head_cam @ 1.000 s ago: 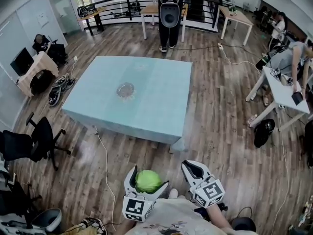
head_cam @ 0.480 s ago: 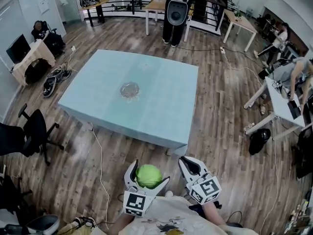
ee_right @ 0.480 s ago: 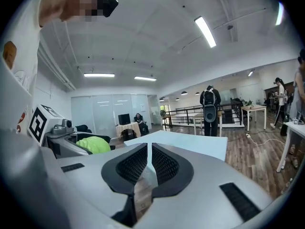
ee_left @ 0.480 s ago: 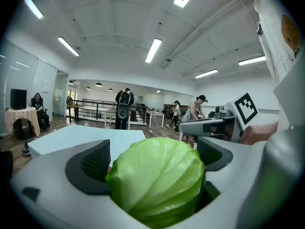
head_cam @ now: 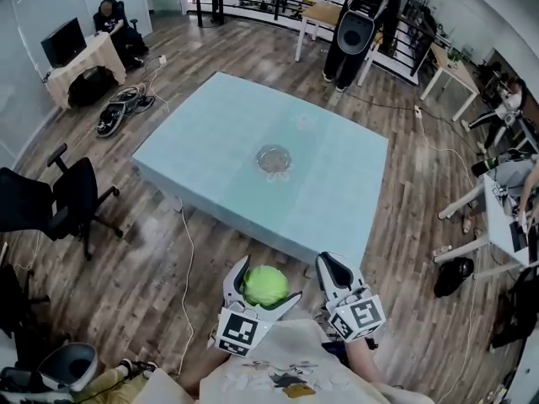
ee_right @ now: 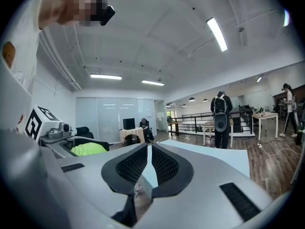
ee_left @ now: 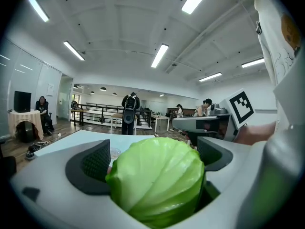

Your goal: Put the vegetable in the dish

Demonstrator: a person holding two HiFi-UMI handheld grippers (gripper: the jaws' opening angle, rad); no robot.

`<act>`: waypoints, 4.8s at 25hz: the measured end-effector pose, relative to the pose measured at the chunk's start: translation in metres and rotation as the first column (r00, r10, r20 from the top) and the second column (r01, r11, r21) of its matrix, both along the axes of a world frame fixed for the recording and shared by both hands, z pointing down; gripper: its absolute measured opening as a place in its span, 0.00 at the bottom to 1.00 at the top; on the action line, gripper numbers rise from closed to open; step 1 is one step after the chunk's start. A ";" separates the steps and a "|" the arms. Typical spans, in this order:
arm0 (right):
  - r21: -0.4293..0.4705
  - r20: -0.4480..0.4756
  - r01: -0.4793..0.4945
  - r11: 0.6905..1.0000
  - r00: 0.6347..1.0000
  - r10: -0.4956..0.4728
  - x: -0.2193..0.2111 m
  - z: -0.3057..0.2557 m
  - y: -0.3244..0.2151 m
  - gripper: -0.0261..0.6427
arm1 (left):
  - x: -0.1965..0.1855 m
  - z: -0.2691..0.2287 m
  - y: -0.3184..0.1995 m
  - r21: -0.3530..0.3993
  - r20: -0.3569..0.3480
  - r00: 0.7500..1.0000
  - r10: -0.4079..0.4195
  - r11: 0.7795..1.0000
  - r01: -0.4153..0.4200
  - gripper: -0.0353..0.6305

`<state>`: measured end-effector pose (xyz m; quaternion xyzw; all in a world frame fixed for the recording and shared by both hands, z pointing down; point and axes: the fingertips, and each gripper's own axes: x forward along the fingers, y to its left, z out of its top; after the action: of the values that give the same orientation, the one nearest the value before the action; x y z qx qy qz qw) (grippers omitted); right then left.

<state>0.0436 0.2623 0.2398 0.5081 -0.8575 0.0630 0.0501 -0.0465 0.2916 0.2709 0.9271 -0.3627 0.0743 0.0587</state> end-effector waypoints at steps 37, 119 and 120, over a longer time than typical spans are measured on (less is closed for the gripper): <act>-0.071 0.030 -0.043 0.997 0.999 0.045 0.075 0.041 -0.251 0.10 | 0.053 0.027 -0.261 -0.040 0.090 0.995 0.040 0.999 -0.037 0.91; -0.509 -0.174 -0.170 0.844 0.980 0.092 0.078 0.285 -0.449 0.09 | 0.109 0.343 -0.559 -0.308 0.294 0.947 0.132 0.951 -0.037 0.91; -0.513 -0.173 -0.173 0.841 0.980 0.096 0.079 0.287 -0.449 0.09 | 0.110 0.348 -0.560 -0.312 0.301 0.944 0.135 0.949 -0.036 0.91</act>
<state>0.1230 -0.1869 0.5272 0.5373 -0.7640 0.2623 0.2425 0.0638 -0.2686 0.6188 0.8980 -0.3106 0.2801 0.1370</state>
